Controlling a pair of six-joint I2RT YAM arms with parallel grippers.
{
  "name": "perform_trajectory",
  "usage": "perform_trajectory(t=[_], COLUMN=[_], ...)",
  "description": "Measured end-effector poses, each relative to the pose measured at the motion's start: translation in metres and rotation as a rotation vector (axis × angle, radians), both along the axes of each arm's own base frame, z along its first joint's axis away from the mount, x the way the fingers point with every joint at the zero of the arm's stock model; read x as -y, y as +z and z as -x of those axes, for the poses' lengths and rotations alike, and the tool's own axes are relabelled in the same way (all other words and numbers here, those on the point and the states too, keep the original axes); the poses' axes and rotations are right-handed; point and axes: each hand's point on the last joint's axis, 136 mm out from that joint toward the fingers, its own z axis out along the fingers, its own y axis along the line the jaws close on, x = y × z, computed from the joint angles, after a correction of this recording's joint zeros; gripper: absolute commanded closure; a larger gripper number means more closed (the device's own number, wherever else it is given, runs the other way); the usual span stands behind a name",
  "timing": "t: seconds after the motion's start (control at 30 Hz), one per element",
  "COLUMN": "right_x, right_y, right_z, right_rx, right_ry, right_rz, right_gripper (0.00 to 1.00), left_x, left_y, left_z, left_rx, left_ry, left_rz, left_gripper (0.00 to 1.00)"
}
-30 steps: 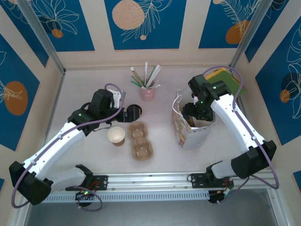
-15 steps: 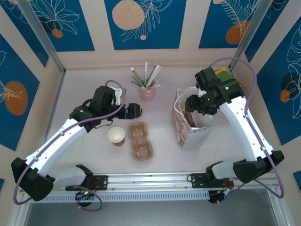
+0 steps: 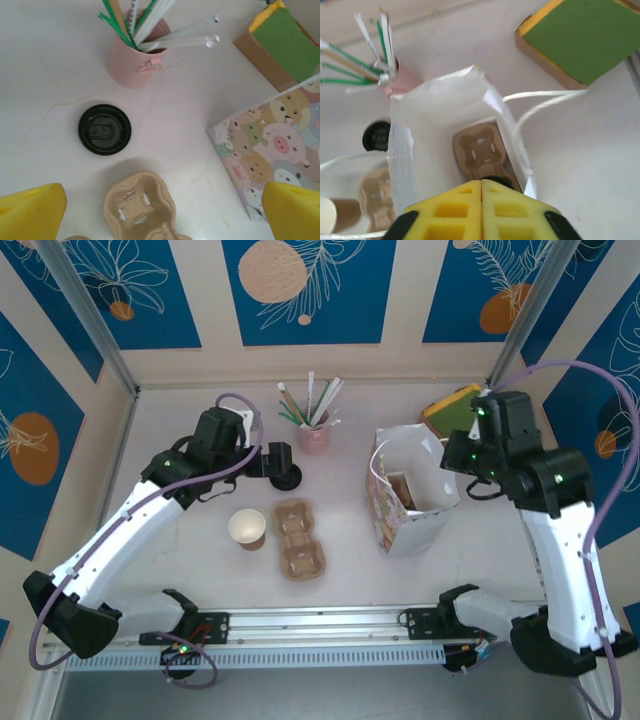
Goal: Pack the takeout coffee
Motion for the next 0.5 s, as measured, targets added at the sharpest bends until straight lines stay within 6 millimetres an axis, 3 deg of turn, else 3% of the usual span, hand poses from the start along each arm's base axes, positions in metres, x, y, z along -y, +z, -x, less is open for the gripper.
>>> perform_trajectory(t=[0.13,0.23,0.33,0.5], right_x=[0.028,0.047,0.061,0.079], right_y=[-0.002,-0.020,-0.044,-0.102], right_z=[0.008,0.011,0.011,0.012], right_rx=[0.035,0.008,-0.044,-0.173], right_ry=[-0.106,-0.184,-0.248,-0.342], right_rz=[-0.001,-0.002,-0.020,-0.090], right_gripper=[1.00,1.00,1.00,1.00], left_x=[-0.010,-0.016,-0.023,-0.033], left_y=[0.008,0.009,0.008,0.007], left_z=[-0.005,-0.008,-0.009,-0.010], left_rx=[0.033,0.051,0.055,0.055], left_ry=[0.039,0.064,0.088,0.119], left_rz=[-0.037,-0.067,-0.096,-0.132], left_gripper=[0.00,0.00,0.00,0.00])
